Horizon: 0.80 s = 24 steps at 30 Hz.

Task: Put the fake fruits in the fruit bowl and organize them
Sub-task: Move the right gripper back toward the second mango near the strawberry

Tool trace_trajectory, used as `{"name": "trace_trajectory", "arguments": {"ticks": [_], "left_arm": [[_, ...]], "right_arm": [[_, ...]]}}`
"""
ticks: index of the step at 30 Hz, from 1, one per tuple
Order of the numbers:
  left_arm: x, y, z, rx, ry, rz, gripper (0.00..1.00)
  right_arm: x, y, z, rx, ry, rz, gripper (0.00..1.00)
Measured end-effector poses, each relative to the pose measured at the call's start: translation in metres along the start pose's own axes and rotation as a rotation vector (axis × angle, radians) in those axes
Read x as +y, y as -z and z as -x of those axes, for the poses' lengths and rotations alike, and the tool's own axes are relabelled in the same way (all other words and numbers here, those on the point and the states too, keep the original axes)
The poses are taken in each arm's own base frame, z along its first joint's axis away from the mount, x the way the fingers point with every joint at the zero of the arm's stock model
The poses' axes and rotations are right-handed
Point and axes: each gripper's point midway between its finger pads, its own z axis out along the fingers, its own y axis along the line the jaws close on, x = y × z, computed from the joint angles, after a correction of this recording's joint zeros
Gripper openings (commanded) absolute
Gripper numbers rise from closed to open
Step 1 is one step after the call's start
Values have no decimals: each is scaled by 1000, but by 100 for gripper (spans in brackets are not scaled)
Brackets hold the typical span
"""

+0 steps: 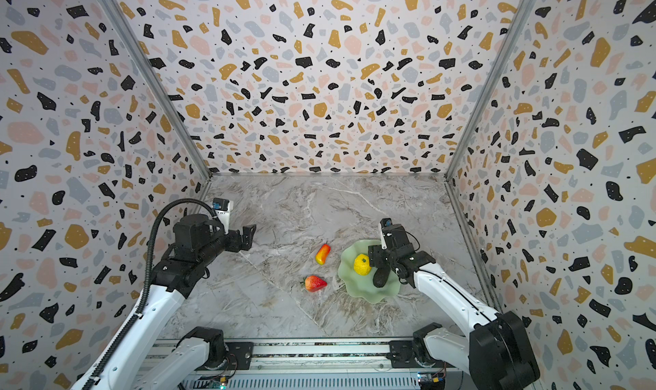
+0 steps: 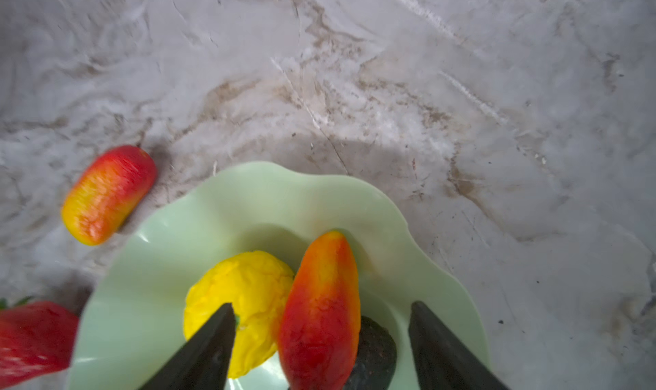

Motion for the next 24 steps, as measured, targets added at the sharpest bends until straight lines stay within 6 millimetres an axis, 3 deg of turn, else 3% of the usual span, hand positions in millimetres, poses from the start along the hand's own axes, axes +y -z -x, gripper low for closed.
{"name": "trace_trajectory", "arguments": {"ticks": [3,7,12,15,18,24], "left_arm": [[0,0,0,0,0,0,99],[0,0,0,0,0,0,100],[0,0,0,0,0,0,100],[0,0,0,1,0,0,99],[0,-1,-1,3,0,0,100],[0,-1,-1,2,0,0,99]], "right_arm": [[20,17,32,-88,47,51,99],[76,20,53,-123,156,178,99],[149,-24,52,-36,296,236,99],[175,-47,40,3,342,232,99],[184,-63,30,36,344,219,99],[176,-95,24,81,320,141,99]]}}
